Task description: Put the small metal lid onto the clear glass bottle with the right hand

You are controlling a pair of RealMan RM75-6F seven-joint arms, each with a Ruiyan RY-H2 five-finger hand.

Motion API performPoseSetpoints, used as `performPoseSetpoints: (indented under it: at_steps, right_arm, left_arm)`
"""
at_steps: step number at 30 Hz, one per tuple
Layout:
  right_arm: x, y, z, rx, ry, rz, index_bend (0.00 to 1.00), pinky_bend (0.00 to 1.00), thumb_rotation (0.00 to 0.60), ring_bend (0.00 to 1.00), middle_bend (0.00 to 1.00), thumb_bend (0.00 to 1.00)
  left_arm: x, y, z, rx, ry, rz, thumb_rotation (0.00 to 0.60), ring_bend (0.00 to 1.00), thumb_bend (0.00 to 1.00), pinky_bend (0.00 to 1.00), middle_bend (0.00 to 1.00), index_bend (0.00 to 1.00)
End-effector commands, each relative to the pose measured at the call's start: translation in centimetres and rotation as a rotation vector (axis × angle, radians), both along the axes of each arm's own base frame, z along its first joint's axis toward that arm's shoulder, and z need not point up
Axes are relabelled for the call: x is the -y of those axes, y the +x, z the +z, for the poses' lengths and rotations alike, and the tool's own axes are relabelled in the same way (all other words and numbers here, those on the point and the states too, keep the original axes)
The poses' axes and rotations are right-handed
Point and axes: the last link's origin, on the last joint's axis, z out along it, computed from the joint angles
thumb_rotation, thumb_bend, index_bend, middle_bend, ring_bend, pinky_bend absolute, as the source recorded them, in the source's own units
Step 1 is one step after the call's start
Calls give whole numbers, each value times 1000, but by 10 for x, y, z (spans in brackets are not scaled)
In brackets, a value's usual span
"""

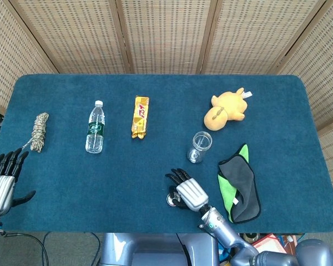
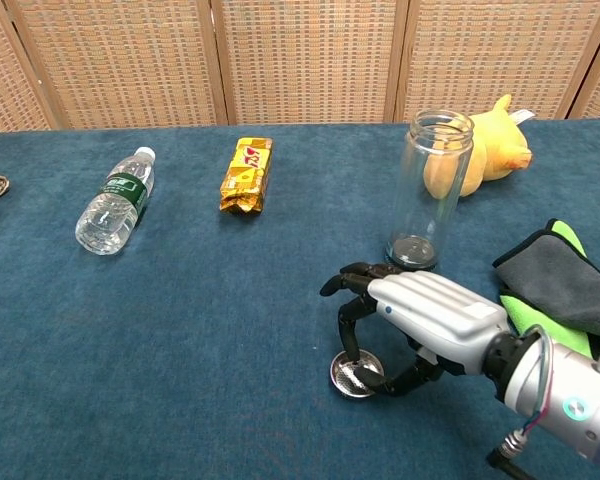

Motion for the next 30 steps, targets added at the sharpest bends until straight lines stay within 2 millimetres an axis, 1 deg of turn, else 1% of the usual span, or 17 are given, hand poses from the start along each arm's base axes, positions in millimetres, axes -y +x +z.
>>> performPoseSetpoints:
  at_steps: [1,9,19,30]
  right_arm:
    - [1,0,0,4,-2,-1,612,128,600,0,240,525]
    - [0,1,0,6,-2,-1,626,128,600,0,242,525]
    - [0,4,5,7,-15,9,634,128,600,0,243,525]
    - [-1,7,20,0,-53,29,634,128,600,1,243,525]
  left_arm:
    - [0,0,0,0,0,1,600,0,184,0,0,0]
    - [0,0,1,4,1,-1,600,0,184,0,0,0]
    - [0,0,1,6,3,-2,600,0,184,0,0,0]
    - [0,1,2,11,4,-5,600,0,184,0,0,0]
